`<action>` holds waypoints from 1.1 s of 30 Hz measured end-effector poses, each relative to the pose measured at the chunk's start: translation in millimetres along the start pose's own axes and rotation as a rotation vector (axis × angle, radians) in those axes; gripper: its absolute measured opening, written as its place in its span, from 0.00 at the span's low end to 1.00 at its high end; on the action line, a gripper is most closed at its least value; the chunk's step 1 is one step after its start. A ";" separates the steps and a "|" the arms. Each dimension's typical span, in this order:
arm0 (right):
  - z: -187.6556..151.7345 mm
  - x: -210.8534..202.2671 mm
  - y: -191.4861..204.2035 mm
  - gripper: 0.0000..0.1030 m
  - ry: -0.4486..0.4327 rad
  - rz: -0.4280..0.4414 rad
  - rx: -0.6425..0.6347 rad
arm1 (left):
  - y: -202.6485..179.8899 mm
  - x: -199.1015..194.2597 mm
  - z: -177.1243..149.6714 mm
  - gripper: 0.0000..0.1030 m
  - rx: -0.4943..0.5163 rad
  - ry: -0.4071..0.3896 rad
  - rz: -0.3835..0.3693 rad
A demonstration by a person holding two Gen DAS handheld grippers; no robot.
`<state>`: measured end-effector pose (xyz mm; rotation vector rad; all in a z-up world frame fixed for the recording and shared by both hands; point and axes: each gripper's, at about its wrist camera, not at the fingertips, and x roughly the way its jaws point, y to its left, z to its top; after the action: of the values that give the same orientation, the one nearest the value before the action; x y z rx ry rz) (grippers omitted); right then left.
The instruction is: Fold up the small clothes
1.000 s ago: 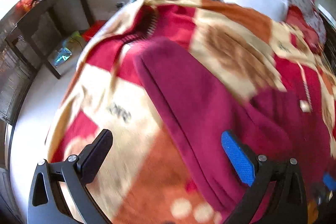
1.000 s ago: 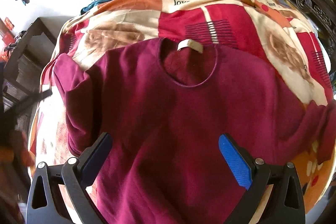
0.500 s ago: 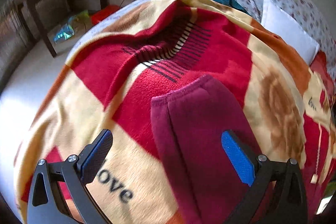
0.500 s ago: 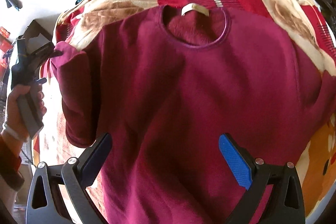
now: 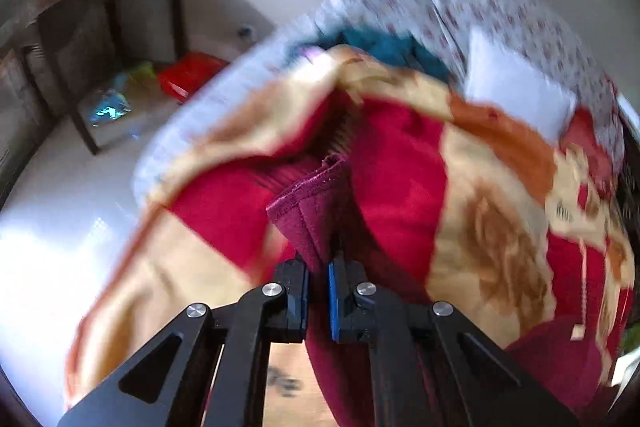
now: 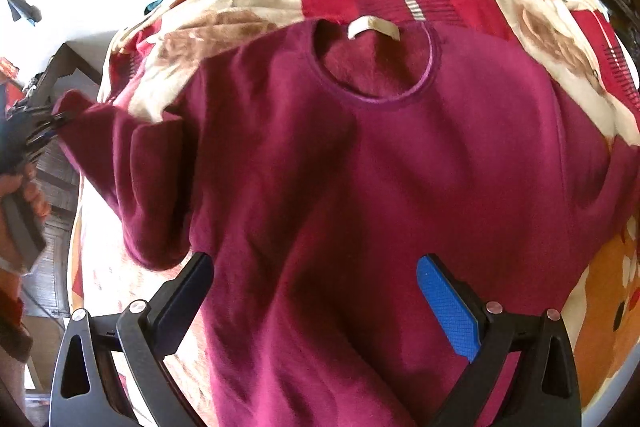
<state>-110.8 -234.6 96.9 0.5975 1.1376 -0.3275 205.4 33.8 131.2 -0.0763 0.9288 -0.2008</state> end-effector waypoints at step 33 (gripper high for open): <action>42.4 -53.6 -151.1 1.00 -0.023 -0.028 0.086 | -271.1 -134.8 -255.5 0.07 0.497 0.074 -0.412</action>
<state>-180.8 -383.7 116.4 0.6519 1.1145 -0.4084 -115.4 -198.5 125.7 0.2025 0.9063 -0.8144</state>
